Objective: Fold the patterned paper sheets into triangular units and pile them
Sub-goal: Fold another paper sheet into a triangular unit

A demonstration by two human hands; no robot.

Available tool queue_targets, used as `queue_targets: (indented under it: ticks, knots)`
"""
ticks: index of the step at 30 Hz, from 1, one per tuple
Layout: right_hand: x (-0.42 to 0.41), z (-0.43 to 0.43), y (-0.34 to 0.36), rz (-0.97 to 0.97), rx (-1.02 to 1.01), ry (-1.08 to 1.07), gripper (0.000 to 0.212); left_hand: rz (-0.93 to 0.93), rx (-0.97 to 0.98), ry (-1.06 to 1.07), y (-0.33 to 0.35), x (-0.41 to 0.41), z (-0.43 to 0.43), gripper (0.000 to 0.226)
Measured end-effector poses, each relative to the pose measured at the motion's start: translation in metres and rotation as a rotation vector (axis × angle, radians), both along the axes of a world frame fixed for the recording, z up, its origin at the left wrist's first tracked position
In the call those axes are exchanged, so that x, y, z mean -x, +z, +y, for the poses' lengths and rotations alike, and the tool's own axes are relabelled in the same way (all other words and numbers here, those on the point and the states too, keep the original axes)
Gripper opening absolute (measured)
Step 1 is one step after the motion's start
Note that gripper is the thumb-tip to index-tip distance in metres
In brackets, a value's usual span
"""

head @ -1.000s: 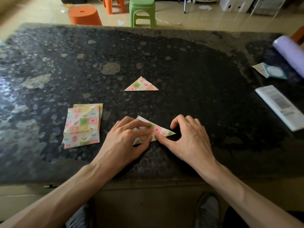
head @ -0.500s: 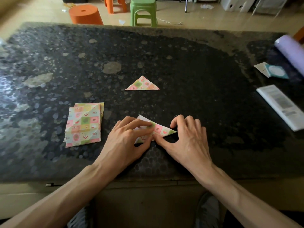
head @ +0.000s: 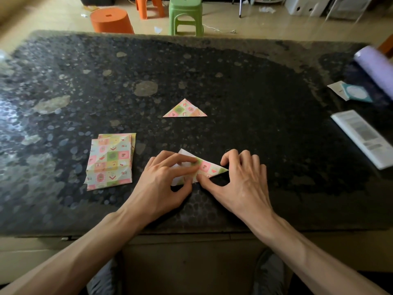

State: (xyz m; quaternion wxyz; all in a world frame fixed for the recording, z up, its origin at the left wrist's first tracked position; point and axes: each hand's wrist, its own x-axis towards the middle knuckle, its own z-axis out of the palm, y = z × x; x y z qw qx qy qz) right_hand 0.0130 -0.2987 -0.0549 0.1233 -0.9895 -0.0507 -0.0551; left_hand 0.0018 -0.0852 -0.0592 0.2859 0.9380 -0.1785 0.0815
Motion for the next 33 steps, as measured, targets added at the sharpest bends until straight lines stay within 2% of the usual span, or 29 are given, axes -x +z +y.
queue_targets:
  ticks: [3,7,16,20,33]
  knots:
    - [0.000,0.000,0.001,0.003,0.003,0.001,0.066,0.014,-0.033,-0.013,0.002,0.004,0.003,0.043]
    - [-0.001,-0.001,0.001,0.004,0.001,0.004,0.067,0.010,-0.055,-0.026,0.002,0.006,0.005,0.042]
    - [-0.001,-0.002,0.001,0.004,0.003,0.009,0.068,0.194,-0.076,-0.138,0.007,-0.002,0.018,0.046]
    - [-0.002,-0.002,0.002,0.015,0.013,0.012,0.069,0.317,-0.036,-0.199,0.014,-0.012,0.027,0.060]
    - [-0.003,0.000,0.003,0.028,0.032,0.012,0.069,0.325,0.034,-0.196,0.015,-0.008,0.030,0.057]
